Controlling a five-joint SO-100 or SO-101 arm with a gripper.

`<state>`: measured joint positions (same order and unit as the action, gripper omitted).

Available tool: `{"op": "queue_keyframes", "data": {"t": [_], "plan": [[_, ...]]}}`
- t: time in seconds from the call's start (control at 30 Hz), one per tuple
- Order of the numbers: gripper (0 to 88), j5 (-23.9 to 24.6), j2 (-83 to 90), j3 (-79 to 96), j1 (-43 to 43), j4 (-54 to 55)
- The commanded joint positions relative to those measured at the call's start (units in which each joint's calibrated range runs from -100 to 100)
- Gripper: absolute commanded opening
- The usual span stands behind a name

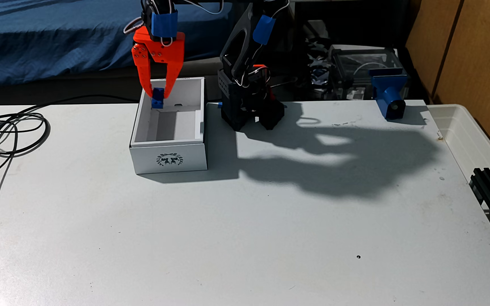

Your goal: Grab the blue brick and place in box

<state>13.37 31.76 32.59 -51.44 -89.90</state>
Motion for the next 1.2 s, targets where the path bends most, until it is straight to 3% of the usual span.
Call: {"op": "queue_keyframes", "data": {"t": [0.0, 0.8, 1.17], "plan": [[0.9, -0.3, 2.7, 1.5, -0.3, 0.5], [1.0, -0.3, 5.9, 3.9, -3.0, 1.6], [15.0, -0.8, 5.9, 3.8, -3.0, 7.1]]}}
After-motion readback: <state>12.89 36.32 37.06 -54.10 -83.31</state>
